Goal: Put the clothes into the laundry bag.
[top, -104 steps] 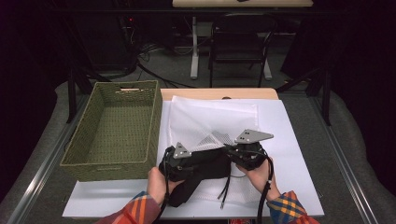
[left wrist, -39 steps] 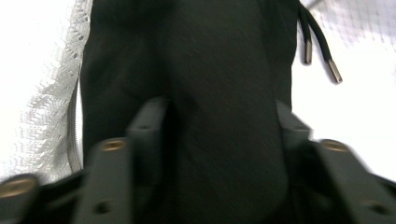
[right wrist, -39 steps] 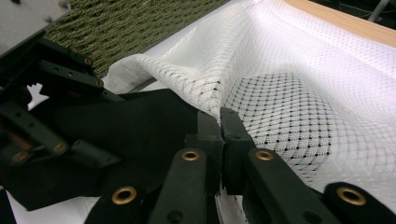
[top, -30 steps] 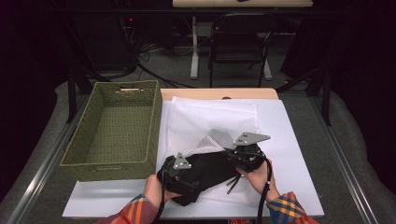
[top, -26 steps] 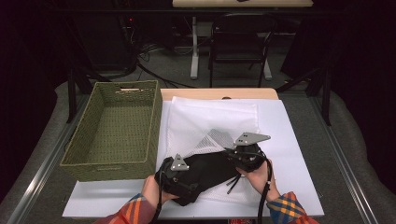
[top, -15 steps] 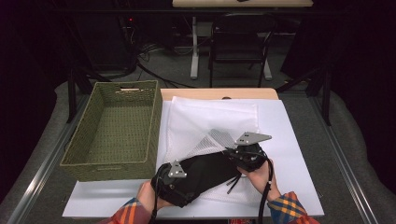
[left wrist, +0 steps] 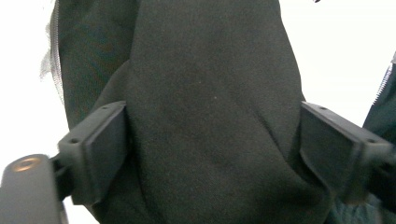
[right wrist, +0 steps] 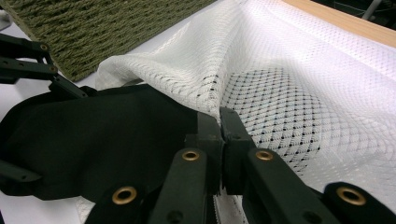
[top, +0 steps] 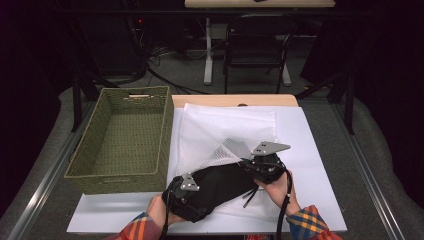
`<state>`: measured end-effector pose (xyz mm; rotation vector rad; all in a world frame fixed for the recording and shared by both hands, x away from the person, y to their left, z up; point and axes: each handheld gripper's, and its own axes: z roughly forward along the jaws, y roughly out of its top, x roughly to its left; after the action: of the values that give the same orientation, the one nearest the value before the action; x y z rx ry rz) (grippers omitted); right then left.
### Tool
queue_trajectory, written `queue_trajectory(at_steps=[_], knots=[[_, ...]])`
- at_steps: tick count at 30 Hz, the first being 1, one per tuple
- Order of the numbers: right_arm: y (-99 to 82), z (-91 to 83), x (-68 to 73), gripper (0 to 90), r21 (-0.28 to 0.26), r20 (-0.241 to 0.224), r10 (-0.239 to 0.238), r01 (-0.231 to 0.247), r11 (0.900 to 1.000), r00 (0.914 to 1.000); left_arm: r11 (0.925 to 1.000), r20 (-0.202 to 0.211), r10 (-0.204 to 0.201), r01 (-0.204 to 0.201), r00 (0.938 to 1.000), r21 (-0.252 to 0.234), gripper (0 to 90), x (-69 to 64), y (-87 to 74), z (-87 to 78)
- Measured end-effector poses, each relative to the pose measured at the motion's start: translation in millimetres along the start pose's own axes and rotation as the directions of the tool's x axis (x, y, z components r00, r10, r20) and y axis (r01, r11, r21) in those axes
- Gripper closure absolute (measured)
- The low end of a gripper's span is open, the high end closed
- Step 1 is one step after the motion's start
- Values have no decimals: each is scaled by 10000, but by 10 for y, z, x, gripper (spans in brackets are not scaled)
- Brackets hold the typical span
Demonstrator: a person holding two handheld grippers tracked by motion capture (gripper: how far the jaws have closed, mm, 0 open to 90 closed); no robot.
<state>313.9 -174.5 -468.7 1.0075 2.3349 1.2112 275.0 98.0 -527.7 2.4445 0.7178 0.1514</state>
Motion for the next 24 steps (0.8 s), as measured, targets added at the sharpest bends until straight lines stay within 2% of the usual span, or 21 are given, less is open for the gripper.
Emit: queue_trajectory(at_steps=[3,5,8,11,15,19,24], knots=[[-4,3,2,888,20,-2,-7,7,10000,10000,9999,90,140,-139,9999,-26,207,-24,2,28],[-6,6,1,888,33,-10,11,-11,10000,10000,9999,71,93,-93,9999,-109,257,-40,0,39],[1,2,8,888,-16,9,14,-14,10000,10000,9996,-47,143,-144,9999,-246,410,-56,1,44],[4,1,21,888,-52,16,-64,64,10000,10000,9992,-90,14,-18,10000,-399,586,-43,-8,52],[3,1,20,888,-80,22,-38,38,10000,10000,9986,-4,-265,265,9996,-463,727,-9,-24,40],[4,2,21,888,-86,14,-54,54,9999,10000,9974,102,-489,493,9988,-527,771,4,-26,32],[-11,3,30,888,-64,68,-158,158,9999,9999,9951,476,-722,752,9963,-640,790,15,-22,2]])
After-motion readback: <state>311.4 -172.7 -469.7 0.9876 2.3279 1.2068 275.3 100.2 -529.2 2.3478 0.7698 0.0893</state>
